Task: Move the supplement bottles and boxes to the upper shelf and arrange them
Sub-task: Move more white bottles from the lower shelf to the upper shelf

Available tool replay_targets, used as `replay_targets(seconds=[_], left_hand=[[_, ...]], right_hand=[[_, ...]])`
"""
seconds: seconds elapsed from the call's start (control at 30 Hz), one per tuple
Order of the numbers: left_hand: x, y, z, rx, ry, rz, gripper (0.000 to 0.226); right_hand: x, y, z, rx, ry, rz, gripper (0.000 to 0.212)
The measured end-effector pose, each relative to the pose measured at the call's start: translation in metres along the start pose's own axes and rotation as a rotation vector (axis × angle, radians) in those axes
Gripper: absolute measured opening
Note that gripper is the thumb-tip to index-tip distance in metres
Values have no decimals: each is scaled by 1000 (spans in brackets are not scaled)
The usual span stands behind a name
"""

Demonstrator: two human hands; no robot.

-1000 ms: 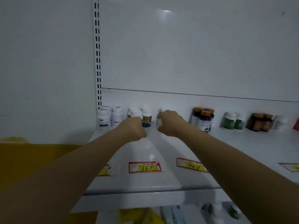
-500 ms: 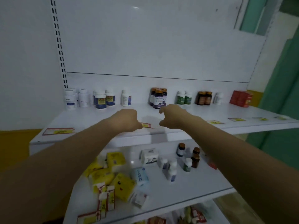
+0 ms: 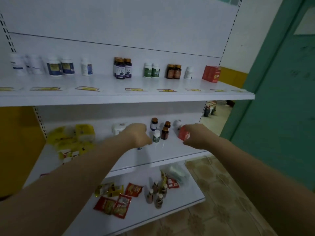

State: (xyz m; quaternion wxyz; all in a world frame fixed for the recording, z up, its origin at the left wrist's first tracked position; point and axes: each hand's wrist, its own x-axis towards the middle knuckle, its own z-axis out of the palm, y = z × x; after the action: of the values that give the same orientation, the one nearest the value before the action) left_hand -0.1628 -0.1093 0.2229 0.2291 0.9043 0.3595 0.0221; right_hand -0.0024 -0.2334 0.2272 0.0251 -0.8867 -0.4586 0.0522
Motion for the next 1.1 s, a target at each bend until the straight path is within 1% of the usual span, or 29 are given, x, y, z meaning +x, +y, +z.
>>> replay_targets(seconds=[0.03, 0.1, 0.2, 0.33, 0.43, 0.57, 0.7, 0.83, 0.93, 1.03, 1.1], left_hand=[[3, -2, 12, -4, -26, -26, 46], [9, -9, 32, -16, -67, -81, 51], [29, -27, 56, -20, -111, -158, 56], [74, -57, 82, -82, -136, -221, 59], [118, -82, 101, -149, -117, -263, 56], [168, -110, 126, -229, -106, -317, 50], [217, -134, 148, -287, -76, -381, 58], [260, -148, 168, -363, -19, -395, 66], [293, -153, 183, -466, 106, -325, 74], [329, -162, 201, -664, 163, -277, 77], [347, -166, 213, -757, 160, -271, 73]], right_hand=[[0, 8, 7, 13, -8, 8, 47], [4, 19, 24, 31, -31, 28, 53], [27, 27, 53, 59, -99, 32, 55], [81, 24, 87, 61, -147, -21, 56], [133, 16, 116, 72, -172, -61, 56], [196, 3, 150, 107, -276, -104, 57], [249, -11, 177, 225, -310, -118, 56], [295, -25, 203, 258, -264, -163, 52], [333, -34, 225, 338, -151, -122, 47], [371, -45, 246, 478, -76, -80, 56], [392, -54, 256, 567, -87, -68, 63]])
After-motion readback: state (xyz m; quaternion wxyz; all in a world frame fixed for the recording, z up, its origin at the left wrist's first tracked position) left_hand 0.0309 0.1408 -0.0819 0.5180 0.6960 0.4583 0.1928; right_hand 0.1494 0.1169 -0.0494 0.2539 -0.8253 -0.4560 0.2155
